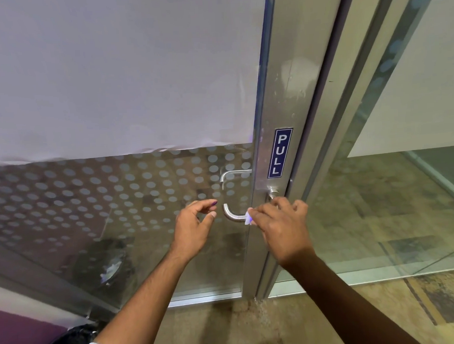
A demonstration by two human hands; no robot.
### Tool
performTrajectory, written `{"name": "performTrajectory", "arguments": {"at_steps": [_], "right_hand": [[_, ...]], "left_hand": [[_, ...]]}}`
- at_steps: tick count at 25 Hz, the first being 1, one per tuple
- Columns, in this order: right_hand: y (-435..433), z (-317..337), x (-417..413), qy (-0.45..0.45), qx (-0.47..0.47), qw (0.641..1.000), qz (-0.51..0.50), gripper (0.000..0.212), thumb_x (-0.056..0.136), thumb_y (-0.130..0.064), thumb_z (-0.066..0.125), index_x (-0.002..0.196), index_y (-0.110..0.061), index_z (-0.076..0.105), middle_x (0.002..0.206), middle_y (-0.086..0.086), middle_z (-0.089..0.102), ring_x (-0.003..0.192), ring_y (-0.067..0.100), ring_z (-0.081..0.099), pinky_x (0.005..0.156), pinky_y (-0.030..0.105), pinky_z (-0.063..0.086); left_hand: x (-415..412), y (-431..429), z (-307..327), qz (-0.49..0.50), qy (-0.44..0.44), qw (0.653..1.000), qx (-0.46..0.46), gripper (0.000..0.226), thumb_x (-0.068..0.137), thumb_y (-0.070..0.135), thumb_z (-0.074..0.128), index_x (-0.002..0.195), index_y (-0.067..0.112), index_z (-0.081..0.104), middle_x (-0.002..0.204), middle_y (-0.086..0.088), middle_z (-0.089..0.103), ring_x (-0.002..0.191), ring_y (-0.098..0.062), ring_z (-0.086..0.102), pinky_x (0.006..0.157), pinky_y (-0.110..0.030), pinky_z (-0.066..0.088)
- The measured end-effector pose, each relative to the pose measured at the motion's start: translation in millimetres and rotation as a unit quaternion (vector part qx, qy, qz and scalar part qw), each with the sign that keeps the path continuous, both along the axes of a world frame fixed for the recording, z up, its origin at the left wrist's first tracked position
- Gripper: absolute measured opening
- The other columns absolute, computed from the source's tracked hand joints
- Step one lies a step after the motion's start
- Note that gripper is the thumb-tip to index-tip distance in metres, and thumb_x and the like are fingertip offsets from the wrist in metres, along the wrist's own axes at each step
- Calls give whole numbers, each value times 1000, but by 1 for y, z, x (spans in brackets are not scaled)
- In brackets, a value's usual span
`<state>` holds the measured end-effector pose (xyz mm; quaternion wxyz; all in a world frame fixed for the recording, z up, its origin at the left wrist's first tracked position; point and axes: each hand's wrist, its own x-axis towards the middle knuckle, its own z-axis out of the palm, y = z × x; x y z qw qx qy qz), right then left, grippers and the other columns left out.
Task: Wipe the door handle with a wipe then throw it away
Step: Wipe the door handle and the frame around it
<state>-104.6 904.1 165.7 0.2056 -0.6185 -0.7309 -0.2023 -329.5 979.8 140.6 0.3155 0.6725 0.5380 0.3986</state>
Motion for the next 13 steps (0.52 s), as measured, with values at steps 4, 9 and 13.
{"name": "performTrajectory", "arguments": {"at_steps": [4,9,13], "right_hand": [[0,-5,31,-18,10,1000,9,41,80,-18,85,116,-34,74,105,-16,76,104,25,55,81,38,22],[1,-8,0,12,7,1000,25,39,83,-21,85,119,-32,73,104,-15,74,104,22,56,81,39,25],[0,-10,9,40,7,999,32,34,84,-19,82,113,-34,73,102,-13,72,97,24,61,81,39,25]], "left_hand": [[2,-1,-1,2,-2,1000,-4,32,95,6,74,123,20,79,112,12,77,101,-4,71,84,-20,50],[3,0,-3,9,13,1000,0,31,95,9,75,122,23,79,113,16,75,101,-1,70,81,-14,48],[3,2,-3,8,14,1000,0,31,94,8,76,122,22,79,111,18,74,101,-2,70,83,-17,50]]}}
